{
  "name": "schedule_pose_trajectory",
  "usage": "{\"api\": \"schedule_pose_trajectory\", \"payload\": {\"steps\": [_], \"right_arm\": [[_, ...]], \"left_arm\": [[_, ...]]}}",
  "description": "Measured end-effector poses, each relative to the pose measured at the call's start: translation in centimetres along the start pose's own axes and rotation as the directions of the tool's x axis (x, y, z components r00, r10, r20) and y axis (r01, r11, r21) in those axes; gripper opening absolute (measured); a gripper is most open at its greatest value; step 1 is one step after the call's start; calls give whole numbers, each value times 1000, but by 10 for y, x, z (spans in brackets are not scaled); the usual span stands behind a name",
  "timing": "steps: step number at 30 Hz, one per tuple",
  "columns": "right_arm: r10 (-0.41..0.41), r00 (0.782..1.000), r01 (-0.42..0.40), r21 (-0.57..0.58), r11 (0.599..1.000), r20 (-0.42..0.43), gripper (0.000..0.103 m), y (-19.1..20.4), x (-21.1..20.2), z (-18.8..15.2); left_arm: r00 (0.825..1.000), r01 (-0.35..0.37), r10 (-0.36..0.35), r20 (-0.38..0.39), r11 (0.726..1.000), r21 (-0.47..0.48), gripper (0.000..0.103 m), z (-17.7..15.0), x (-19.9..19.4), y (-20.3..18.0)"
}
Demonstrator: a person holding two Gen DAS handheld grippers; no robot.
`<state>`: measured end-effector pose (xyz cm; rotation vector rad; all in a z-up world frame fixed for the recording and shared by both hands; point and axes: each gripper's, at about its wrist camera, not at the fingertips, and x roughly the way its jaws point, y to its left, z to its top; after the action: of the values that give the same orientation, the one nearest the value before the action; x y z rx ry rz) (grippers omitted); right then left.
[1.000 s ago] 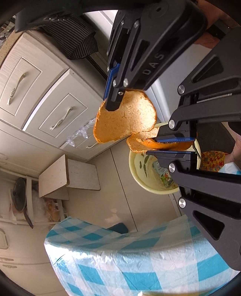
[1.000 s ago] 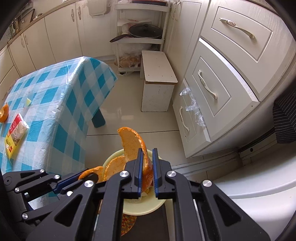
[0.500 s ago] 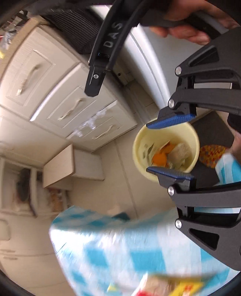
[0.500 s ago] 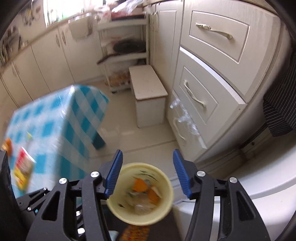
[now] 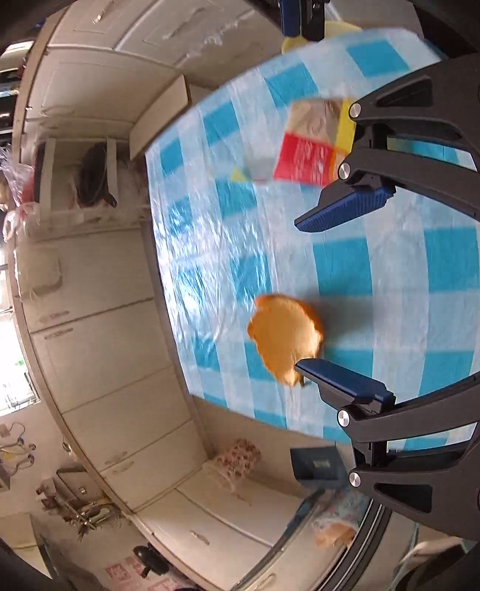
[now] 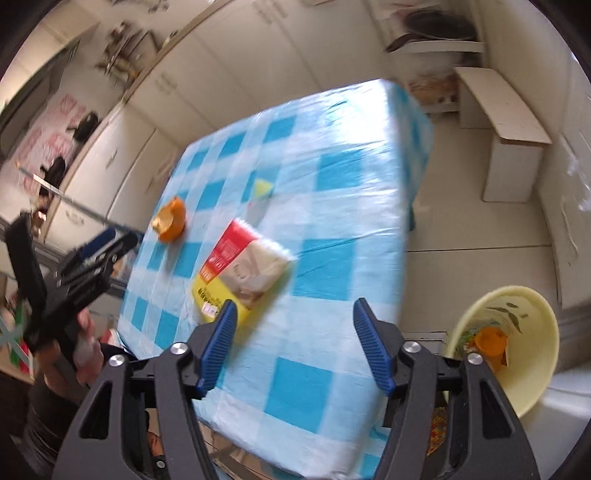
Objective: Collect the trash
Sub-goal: 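Grasp the last orange peel with the left tool while the right tool grasps the tissue pack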
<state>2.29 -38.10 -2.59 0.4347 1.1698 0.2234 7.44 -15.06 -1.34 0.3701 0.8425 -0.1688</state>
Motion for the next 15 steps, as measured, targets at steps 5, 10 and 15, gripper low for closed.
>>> {"api": "schedule_pose_trajectory", "payload": {"steps": [5, 10, 15], "right_arm": [[-78, 994, 71, -91, 993, -76, 67, 39, 48, 1], [-146, 986, 132, -158, 978, -77, 73, 56, 76, 3], [-212, 977, 199, -259, 945, -25, 58, 71, 89, 6]], "left_arm": [[997, -29, 35, -69, 996, 86, 68, -4, 47, 16], [994, -55, 69, -87, 986, 159, 68, -4, 74, 7], [987, -50, 71, -147, 989, 143, 61, -3, 98, 8]]}}
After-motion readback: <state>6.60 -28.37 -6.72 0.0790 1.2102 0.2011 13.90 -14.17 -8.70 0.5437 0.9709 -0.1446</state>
